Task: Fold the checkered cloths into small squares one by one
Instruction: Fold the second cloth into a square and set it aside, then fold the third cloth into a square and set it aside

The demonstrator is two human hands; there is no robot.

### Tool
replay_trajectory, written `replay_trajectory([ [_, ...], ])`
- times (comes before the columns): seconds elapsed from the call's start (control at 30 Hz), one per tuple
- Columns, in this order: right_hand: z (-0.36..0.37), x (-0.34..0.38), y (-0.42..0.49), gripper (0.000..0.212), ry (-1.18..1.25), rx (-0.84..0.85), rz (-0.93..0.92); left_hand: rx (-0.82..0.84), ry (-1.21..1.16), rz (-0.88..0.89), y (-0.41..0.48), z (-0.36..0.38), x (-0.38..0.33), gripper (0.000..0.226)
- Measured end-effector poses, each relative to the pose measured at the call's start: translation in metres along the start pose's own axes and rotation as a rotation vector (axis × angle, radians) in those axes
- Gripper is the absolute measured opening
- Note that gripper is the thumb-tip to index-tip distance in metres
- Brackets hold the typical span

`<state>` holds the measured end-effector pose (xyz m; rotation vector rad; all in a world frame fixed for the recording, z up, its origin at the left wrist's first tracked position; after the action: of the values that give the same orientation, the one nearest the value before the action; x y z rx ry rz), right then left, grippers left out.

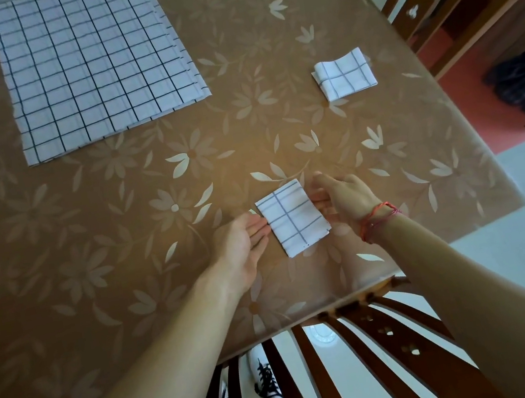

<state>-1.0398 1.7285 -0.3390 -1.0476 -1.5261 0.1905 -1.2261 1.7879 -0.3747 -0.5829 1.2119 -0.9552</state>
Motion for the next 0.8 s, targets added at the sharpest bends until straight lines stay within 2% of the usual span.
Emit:
replay_trajectory([
  [0.1,0.000,-0.001,0.001,0.054,-0.007,-0.012,0.029,-0.003,-0.001,0.011,0.001,0.000,-0.001,0.027],
  [0.13,0.000,-0.002,0.000,0.055,-0.005,-0.019,0.034,-0.004,-0.001,0.017,0.002,0.000,-0.002,0.027],
  [0.37,0.002,-0.010,-0.005,0.035,0.017,-0.033,0.009,0.000,0.015,0.036,0.003,-0.002,-0.003,0.024],
  [0.5,0.002,-0.010,-0.005,0.035,0.019,-0.037,0.006,0.007,0.019,0.038,0.004,-0.002,-0.003,0.024],
  [0.63,0.002,-0.009,-0.007,0.044,0.025,-0.034,0.019,0.010,0.020,0.035,0.003,-0.003,-0.003,0.025],
  [0.73,0.004,-0.007,-0.008,0.029,0.059,-0.015,0.015,0.017,0.024,0.033,0.003,-0.003,-0.003,0.024],
  [0.8,0.003,-0.006,-0.008,0.030,0.069,-0.015,0.009,0.019,0.028,0.029,0.005,-0.003,-0.002,0.025],
])
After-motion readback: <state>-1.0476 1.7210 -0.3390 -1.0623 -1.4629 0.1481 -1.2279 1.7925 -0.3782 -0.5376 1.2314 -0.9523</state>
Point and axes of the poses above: each hand's wrist, its own y-axis towards the middle knuckle, its own z-axis out of the palm, x = y × z, the point moved 8 cm from there along y, towards the middle knuckle, and after that the axes turned 4 degrees about -y, right-handed, at the moved point
